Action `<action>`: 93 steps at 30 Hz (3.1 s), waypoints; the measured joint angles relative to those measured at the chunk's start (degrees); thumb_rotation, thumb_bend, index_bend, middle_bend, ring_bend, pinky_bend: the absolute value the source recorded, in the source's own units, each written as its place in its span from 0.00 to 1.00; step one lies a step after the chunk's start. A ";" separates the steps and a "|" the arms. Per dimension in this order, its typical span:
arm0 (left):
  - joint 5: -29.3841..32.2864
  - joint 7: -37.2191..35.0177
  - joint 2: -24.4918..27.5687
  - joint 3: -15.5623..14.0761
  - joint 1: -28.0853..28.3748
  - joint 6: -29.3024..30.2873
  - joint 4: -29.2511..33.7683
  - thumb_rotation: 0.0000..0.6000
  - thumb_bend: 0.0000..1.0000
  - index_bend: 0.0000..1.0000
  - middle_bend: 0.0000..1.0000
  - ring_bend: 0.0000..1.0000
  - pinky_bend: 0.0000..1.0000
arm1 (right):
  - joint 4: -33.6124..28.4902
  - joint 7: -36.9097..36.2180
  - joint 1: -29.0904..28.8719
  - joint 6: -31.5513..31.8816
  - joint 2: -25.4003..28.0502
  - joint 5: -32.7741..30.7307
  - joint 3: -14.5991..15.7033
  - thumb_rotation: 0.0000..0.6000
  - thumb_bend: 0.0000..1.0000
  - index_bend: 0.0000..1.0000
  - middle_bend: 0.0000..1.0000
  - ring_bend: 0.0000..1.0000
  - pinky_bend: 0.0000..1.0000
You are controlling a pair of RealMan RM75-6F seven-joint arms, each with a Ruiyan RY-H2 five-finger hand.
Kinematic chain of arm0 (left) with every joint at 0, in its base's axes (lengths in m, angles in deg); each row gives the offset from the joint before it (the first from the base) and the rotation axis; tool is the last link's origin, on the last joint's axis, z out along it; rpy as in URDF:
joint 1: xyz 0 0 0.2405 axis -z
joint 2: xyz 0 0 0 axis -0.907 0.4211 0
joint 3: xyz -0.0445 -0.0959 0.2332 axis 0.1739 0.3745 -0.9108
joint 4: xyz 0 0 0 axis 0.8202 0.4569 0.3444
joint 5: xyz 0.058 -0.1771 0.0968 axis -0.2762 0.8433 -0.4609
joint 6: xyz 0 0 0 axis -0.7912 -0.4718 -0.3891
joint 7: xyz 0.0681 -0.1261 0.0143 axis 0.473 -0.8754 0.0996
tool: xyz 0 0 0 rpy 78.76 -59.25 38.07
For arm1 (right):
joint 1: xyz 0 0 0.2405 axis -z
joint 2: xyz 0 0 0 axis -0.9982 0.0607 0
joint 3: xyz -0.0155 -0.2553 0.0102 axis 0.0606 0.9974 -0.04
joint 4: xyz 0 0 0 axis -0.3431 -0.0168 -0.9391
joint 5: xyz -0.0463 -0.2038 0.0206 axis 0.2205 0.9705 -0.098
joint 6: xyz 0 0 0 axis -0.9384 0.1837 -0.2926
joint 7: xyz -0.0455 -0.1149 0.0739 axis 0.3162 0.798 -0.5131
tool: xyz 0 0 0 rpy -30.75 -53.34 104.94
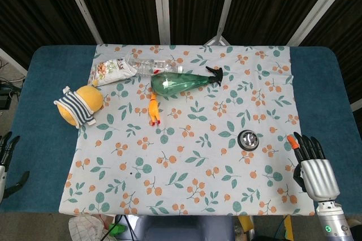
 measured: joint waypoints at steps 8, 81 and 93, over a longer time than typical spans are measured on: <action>-0.06 -0.33 0.22 -0.08 -0.27 0.42 0.08 1.00 0.40 0.05 0.00 0.03 0.16 | -0.09 0.10 0.02 -0.02 0.05 0.10 0.08 1.00 1.00 0.09 0.00 0.00 0.00; 1.25 5.94 -2.49 1.02 0.79 -0.77 -0.31 1.00 0.40 0.05 0.00 0.03 0.16 | 24.67 -0.39 -21.06 -23.81 -26.54 -14.15 -7.55 1.00 1.00 0.02 0.00 0.00 0.00; 1.93 7.12 -2.90 1.05 0.94 -1.22 -0.13 1.00 0.40 0.05 0.00 0.03 0.16 | 29.17 -4.92 -21.33 -25.19 -28.28 -13.68 -5.82 1.00 1.00 0.02 0.00 0.00 0.00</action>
